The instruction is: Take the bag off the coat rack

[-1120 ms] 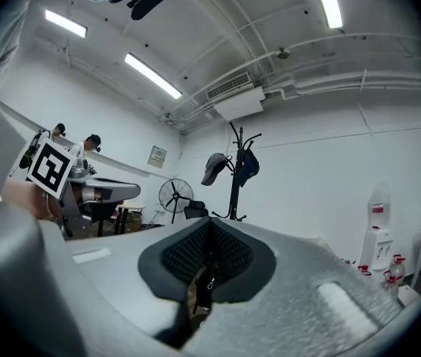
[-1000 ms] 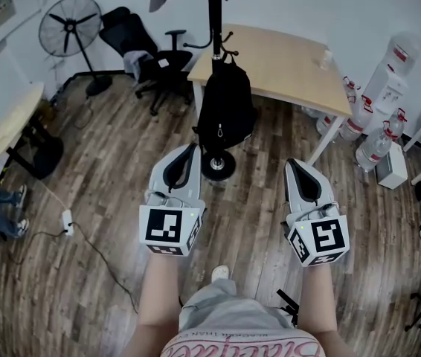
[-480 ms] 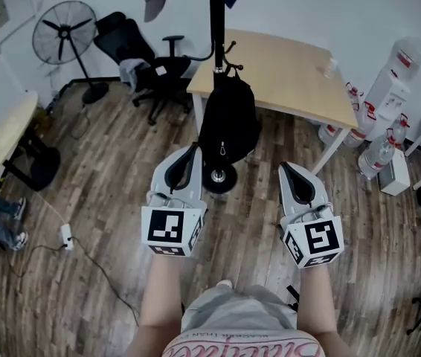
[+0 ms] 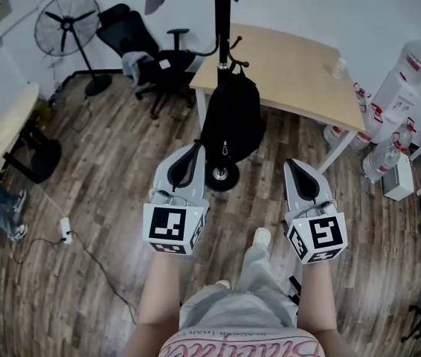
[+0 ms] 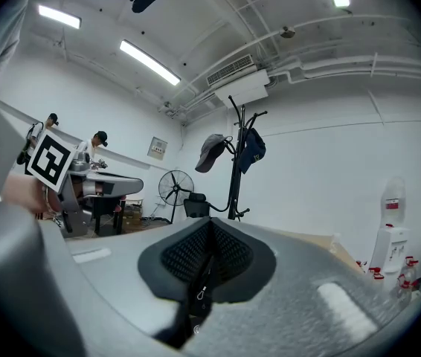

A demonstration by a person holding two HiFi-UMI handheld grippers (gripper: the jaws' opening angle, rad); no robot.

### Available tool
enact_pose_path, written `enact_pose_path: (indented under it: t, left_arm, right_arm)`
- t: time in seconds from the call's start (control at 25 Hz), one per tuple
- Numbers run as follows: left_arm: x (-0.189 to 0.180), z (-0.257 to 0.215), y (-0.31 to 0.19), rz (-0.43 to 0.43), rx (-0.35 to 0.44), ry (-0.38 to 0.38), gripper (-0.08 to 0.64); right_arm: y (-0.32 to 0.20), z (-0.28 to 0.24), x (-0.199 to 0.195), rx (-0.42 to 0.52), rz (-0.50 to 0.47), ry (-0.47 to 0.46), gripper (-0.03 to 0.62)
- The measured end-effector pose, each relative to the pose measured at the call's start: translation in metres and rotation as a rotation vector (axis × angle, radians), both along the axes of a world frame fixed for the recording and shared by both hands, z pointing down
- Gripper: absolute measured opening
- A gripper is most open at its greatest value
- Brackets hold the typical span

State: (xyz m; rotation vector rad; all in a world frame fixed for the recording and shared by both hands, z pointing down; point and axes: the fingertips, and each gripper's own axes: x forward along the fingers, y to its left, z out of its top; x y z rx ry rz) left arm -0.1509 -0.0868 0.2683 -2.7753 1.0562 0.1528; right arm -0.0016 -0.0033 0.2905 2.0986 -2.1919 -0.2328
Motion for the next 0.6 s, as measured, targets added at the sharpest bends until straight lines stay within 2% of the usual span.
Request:
enact_pose_path:
  t: [0.24,0.48,0.6]
  left_arm:
    - [0.021,-0.005,-0.022,-0.014,0.012,0.001,0.011]
    - [0.05,-0.003,-0.054,-0.039,0.004,0.0,0.011]
    - [0.072,0.0,-0.067,-0.009,0.0,-0.001,0.011]
  right_arm:
    - [-0.034,-0.01,0.023,0.027,0.001,0.019,0.0]
    - [-0.07,-0.011,0.062,0.031,0.002,0.016,0.002]
    - [-0.088,-0.012,0.078,0.039,-0.038,0.002,0.002]
